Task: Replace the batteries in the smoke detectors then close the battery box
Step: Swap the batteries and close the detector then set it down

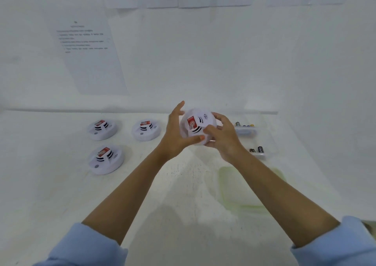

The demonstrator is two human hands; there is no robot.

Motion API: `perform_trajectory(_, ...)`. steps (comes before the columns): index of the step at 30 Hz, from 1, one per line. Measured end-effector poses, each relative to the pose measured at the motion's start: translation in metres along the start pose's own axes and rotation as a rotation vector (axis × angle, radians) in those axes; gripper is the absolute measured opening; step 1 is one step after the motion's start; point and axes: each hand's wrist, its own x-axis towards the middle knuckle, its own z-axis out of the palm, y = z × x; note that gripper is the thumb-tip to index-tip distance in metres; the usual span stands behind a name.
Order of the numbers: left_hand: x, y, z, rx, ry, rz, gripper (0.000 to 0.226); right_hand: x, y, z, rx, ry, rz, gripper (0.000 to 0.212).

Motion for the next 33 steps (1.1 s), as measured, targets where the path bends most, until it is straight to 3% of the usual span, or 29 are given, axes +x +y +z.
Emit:
perform_trajectory(4, -0.024, -0.027, -0.034, -0.361, -0.156, -0.330, 0.083, -0.003, 0.019, 0.027, 0.117, -0.054, 0.102, 0.045)
perform_trajectory(8, -0.038, -0.051, -0.062, -0.486, -0.184, -0.409, 0.062, -0.006, 0.043, 0.056, 0.079, -0.049, 0.133, 0.048)
perform_trajectory(18, -0.050, -0.078, -0.088, -0.337, -0.238, -0.309, 0.068, -0.010, 0.093, 0.086, -0.171, 0.027, 0.007, 0.076)
perform_trajectory(22, -0.046, -0.081, -0.087, -0.290, -0.247, -0.262, 0.070, -0.008, 0.102, 0.083, -0.179, 0.039, -0.041, 0.069)
perform_trajectory(33, -0.041, -0.089, -0.087, -0.181, -0.259, -0.188, 0.071, -0.011, 0.110, 0.082, -0.338, 0.029, -0.100, 0.074)
